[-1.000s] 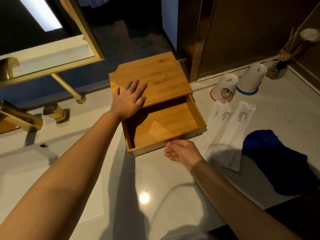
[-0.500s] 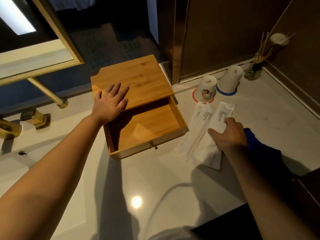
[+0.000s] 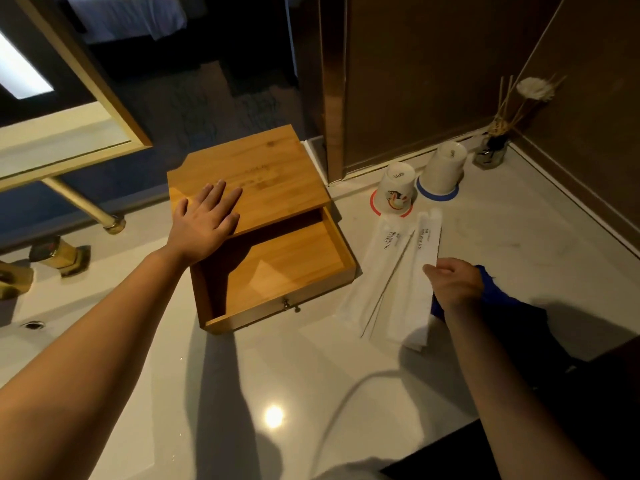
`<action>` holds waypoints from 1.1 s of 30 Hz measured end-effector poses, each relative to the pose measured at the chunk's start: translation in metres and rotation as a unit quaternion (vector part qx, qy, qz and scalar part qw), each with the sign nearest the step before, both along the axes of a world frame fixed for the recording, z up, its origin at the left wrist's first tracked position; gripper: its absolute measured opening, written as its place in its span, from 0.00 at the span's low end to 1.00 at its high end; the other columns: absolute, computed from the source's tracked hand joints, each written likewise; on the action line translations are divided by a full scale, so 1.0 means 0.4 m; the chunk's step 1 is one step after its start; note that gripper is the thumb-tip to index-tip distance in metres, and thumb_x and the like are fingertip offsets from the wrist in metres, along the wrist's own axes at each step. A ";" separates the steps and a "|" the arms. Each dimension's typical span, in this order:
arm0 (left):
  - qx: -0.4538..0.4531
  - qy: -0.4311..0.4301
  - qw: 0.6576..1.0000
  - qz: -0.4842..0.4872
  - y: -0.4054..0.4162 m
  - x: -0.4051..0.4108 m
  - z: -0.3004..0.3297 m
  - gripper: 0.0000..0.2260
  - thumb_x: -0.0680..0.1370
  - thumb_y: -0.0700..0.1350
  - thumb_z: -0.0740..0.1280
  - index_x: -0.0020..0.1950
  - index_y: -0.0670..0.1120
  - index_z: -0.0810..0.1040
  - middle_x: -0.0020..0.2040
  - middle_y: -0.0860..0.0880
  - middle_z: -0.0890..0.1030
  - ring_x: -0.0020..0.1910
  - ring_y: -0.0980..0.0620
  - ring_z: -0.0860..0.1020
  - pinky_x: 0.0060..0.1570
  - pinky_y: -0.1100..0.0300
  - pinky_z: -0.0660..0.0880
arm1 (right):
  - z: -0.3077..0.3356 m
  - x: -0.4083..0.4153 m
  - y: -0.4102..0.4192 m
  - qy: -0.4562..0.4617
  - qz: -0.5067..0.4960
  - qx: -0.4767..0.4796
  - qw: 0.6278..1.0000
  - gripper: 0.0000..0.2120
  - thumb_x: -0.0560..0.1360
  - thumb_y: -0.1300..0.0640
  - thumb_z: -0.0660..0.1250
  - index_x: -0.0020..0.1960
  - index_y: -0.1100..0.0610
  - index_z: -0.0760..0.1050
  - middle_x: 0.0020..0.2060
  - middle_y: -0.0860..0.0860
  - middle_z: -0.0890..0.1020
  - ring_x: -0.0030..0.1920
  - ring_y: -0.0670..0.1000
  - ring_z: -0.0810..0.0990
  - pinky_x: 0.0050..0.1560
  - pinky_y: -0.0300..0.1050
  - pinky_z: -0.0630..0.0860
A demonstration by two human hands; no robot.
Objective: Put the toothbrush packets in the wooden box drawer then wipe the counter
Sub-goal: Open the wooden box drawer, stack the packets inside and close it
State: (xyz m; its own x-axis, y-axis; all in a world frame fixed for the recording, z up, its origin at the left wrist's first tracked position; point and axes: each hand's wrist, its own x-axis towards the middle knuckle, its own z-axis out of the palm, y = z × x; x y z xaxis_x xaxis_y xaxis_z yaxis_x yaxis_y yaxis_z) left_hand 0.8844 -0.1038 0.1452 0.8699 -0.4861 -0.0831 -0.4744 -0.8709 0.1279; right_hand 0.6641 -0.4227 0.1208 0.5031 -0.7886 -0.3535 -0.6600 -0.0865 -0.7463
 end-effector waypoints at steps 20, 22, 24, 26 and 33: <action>0.003 0.017 0.998 -0.064 0.034 0.026 0.017 0.24 0.78 0.59 0.45 0.75 0.60 0.50 0.78 0.49 0.50 0.77 0.48 0.49 0.73 0.46 0.48 | 0.165 0.313 0.385 0.068 0.622 -0.295 0.722 0.14 0.78 0.60 0.55 0.55 0.49 0.77 0.54 0.51 0.80 0.55 0.57 0.75 0.59 0.50 0.65; -0.001 0.000 0.998 -0.061 0.033 0.023 0.015 0.25 0.77 0.59 0.45 0.75 0.59 0.51 0.78 0.49 0.51 0.77 0.47 0.50 0.73 0.45 0.48 | 0.123 0.321 0.410 0.052 0.621 -0.309 0.718 0.13 0.78 0.61 0.56 0.54 0.51 0.77 0.52 0.52 0.81 0.54 0.57 0.76 0.58 0.51 0.67; -0.007 -0.010 0.998 -0.061 0.033 0.022 0.012 0.24 0.78 0.59 0.45 0.75 0.59 0.51 0.78 0.49 0.52 0.77 0.48 0.50 0.73 0.45 0.48 | 0.100 0.308 0.415 0.009 0.600 -0.359 0.715 0.11 0.77 0.60 0.59 0.56 0.53 0.76 0.54 0.53 0.80 0.56 0.56 0.76 0.59 0.51 0.69; -0.014 -0.017 0.998 -0.065 0.035 0.025 0.007 0.23 0.79 0.59 0.46 0.74 0.59 0.52 0.78 0.50 0.53 0.77 0.48 0.51 0.73 0.45 0.48 | 0.107 0.271 0.413 -0.011 0.577 -0.386 0.720 0.12 0.77 0.56 0.60 0.59 0.52 0.75 0.60 0.53 0.76 0.61 0.55 0.72 0.61 0.50 0.69; -0.031 -0.035 0.997 -0.064 0.039 0.030 -0.005 0.23 0.79 0.58 0.47 0.74 0.59 0.53 0.78 0.50 0.54 0.77 0.49 0.52 0.73 0.45 0.48 | 0.106 0.158 0.437 0.172 0.637 -0.290 0.694 0.30 0.75 0.34 0.40 0.74 0.42 0.51 0.77 0.50 0.53 0.76 0.57 0.50 0.72 0.58 0.51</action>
